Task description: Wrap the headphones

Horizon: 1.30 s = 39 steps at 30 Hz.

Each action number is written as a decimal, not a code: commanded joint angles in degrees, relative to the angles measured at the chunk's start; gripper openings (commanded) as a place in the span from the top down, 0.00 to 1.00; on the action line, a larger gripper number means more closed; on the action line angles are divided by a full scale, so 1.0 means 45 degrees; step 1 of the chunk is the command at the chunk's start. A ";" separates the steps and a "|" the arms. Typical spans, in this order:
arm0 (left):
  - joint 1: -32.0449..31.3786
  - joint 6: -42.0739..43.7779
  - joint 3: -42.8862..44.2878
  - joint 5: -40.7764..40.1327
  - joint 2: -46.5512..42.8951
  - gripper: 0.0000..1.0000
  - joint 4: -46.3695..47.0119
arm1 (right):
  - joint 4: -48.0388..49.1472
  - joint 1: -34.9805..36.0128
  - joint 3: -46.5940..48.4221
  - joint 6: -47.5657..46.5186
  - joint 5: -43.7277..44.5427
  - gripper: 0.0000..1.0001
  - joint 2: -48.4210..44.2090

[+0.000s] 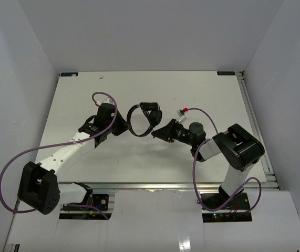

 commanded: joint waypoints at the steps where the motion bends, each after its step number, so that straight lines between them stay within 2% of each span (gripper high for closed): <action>1: 0.0049 -0.0155 0.0109 0.0093 -0.0326 1.00 0.0713 | 0.7355 0.0061 -0.0018 -0.0112 0.0083 0.72 0.0015; 5: 0.0049 -0.0212 0.0053 0.0310 -0.0476 1.00 0.0731 | 0.7355 0.0079 0.0122 0.0028 0.0079 0.87 0.0088; 8: 0.0049 -0.0180 -0.0018 0.0778 -0.0538 1.00 0.0793 | 0.7355 0.0061 0.0251 0.0072 0.0098 0.92 0.0193; 17: 0.0049 0.1918 -0.0702 0.4731 -0.0642 1.00 0.2641 | 0.7336 -0.0234 0.1063 0.0560 -0.0076 0.92 0.1196; 22: 0.0049 0.3389 -0.0451 0.6296 -0.0195 1.00 0.2419 | 0.7336 -0.0551 0.1181 0.0561 -0.0346 0.92 0.1008; 30: 0.0049 0.4278 -0.0667 0.6853 0.0116 1.00 0.2324 | 0.7336 -0.0798 0.0650 0.0444 -0.0356 0.92 0.0615; 34: 0.0049 0.4819 -0.0561 0.6527 0.0293 1.00 0.1813 | 0.7336 -0.1060 0.0449 0.0444 -0.0351 0.92 0.0604; 39: 0.0049 0.5872 0.0272 0.6450 0.1193 1.00 0.0822 | 0.7336 -0.1502 0.0440 0.0335 -0.0844 0.92 0.0817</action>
